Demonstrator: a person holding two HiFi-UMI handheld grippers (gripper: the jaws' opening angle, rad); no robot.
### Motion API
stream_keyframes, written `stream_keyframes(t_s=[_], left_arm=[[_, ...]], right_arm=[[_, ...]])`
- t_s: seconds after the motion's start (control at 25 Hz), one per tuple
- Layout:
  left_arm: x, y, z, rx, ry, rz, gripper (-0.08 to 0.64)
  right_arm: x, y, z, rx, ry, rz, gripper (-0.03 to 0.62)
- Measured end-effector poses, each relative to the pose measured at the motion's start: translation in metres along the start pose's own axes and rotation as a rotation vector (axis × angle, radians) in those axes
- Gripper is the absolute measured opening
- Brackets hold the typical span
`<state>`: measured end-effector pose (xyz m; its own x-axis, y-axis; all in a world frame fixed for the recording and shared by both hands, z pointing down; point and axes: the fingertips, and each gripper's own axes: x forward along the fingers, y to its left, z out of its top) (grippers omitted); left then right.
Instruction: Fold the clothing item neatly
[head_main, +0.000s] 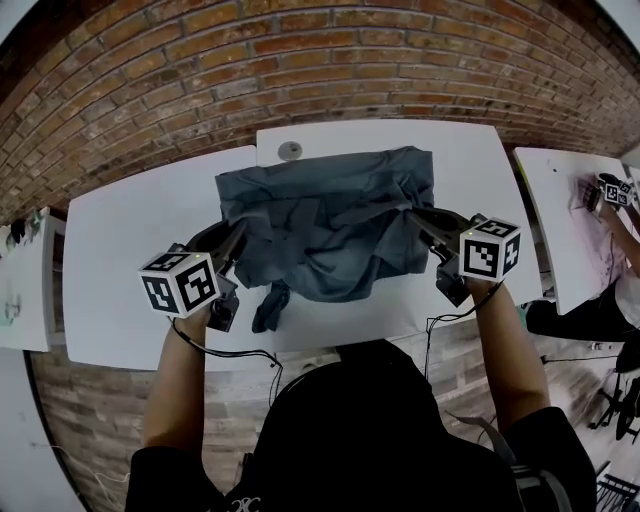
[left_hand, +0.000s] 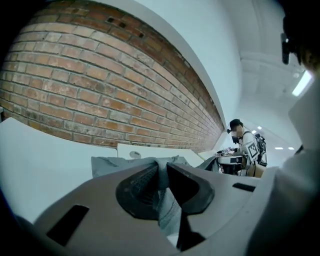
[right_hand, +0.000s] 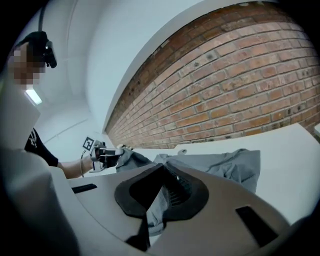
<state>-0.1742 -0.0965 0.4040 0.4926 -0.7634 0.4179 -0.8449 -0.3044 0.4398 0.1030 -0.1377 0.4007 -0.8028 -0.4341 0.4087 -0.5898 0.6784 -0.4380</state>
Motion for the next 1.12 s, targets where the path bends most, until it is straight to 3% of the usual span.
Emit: stream_keyframes(t_s=[0.24,0.48,0.64,0.68,0.76,0.88,0.96,1.12], left_arm=[[0.035,0.03,0.049,0.012,-0.029,0.093,0.044],[0.084,0.073,0.067,-0.069,0.01,0.158,0.044],[0.123,0.112,0.056,-0.163,0.062,0.22,0.044],[0.132,0.123,0.05,-0.188,0.076,0.238,0.044],[0.146,0.143,0.039,-0.221,0.101,0.277,0.044],[0.158,0.164,0.031,-0.233,0.121,0.323,0.044],[0.162,0.171,0.026,-0.228,0.132,0.339,0.044],[0.169,0.173,0.016,-0.204,0.168,0.344,0.044]], right_arm=[[0.039,-0.051,0.047,-0.051,0.048,-0.064,0.014],[0.09,-0.115,0.075,-0.035,0.135,-0.085,0.014],[0.125,-0.153,0.07,0.015,0.222,-0.055,0.017],[0.13,-0.16,0.067,0.022,0.235,-0.052,0.03],[0.13,-0.168,0.065,-0.003,0.234,-0.062,0.126],[0.11,-0.154,0.056,-0.189,0.237,-0.041,0.16],[0.087,-0.125,0.028,-0.398,0.296,0.067,0.16],[0.036,-0.065,-0.056,-0.765,0.528,0.309,0.159]])
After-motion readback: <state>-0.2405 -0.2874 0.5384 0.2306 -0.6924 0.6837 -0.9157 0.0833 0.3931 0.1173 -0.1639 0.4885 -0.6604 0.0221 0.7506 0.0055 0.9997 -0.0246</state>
